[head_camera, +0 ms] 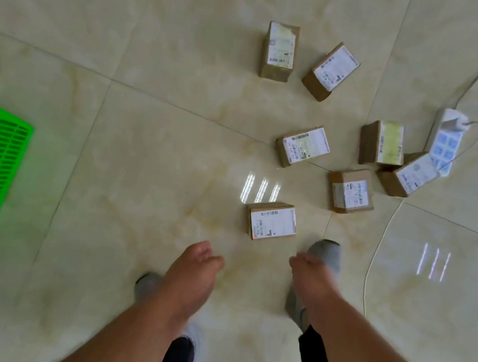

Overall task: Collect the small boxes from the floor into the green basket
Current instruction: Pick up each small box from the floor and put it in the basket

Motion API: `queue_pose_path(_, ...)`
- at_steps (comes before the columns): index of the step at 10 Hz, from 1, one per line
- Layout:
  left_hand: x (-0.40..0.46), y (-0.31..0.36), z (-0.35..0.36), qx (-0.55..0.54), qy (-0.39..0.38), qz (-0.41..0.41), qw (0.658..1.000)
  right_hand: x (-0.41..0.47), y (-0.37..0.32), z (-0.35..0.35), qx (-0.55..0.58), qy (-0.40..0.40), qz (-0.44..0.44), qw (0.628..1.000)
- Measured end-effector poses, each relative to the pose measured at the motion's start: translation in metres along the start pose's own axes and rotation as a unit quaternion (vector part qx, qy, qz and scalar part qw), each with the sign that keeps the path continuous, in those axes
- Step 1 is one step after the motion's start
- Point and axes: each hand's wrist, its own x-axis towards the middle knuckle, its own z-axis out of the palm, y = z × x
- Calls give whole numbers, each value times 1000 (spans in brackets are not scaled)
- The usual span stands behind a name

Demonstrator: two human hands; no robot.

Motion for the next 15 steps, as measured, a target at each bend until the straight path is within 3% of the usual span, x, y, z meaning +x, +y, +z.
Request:
queue_pose_path(1, 22, -4, 32, -44, 18, -24, 999, 36, 8, -9, -32, -14, -22, 999)
queue_pose_path(3, 72, -13, 108, -148, 25, -64, 987, 108, 18, -39, -219, -78, -105, 967)
queue_pose_path(4, 89, -21, 148, -276, 60, -106, 953, 130, 7, -55, -273, -101, -125, 948)
queue_pose_path(6, 145, -22, 202, -448, 82, -157, 876, 169, -48, -45, -384, -108, -248, 883)
queue_pose_path(8, 203, -22, 224, -558, 69, -149, 814, 211, -70, 4, -568, -159, -311, 745)
queue_pose_path(9, 214, -29, 225, -564, 73, -129, 812, 220, -61, 15, -584, -182, -290, 736)
queue_pose_path(11, 180, -35, 190, -438, 95, -51, 892, 192, -64, 7, -436, -213, -272, 831)
queue_pose_path(12, 144, -27, 154, -396, 109, 3, 912, 148, -81, 9, -383, -217, -279, 854)
queue_pose_path(15, 26, -9, 11, -330, 169, 91, 924, -21, -152, 56, -334, -231, -327, 853)
